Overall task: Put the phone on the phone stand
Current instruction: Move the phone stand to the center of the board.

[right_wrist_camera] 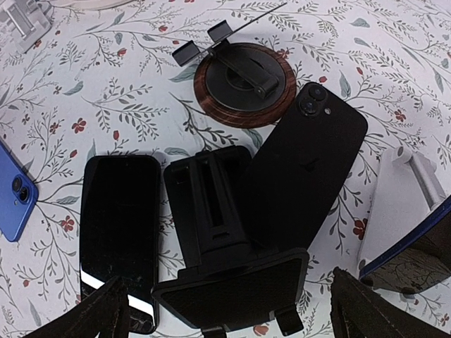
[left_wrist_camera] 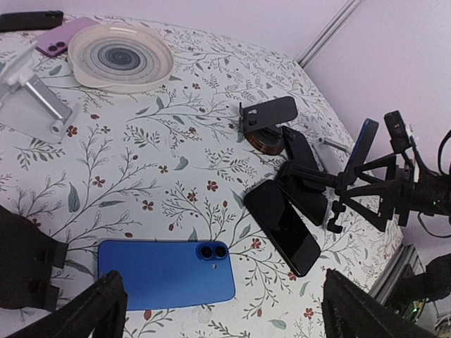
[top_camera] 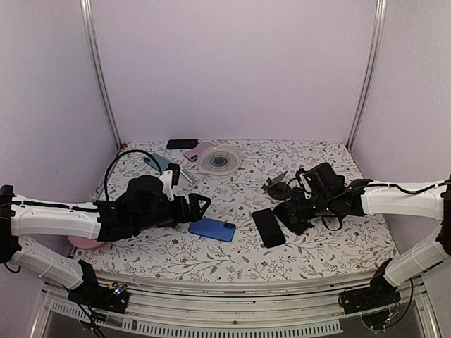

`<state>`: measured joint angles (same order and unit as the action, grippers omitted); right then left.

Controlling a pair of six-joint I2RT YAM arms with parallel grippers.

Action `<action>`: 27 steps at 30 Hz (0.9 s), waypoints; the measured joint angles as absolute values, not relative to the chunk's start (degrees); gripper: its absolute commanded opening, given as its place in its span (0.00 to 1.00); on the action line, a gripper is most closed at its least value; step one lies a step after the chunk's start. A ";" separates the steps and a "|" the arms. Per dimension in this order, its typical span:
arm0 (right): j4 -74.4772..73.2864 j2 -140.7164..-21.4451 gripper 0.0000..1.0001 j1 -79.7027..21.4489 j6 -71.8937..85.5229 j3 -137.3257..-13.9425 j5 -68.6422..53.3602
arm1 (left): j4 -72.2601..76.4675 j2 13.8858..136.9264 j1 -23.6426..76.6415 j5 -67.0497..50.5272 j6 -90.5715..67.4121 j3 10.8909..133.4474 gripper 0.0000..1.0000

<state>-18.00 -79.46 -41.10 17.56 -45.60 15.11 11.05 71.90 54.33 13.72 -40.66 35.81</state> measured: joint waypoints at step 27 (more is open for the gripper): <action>-11.70 -84.68 0.99 -38.50 11.84 -43.86 9.23 | 10.79 70.70 53.65 13.28 -41.23 34.28 0.97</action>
<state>-11.70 -84.68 -38.50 11.84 -43.86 9.23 10.79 70.70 53.65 13.28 -41.23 34.28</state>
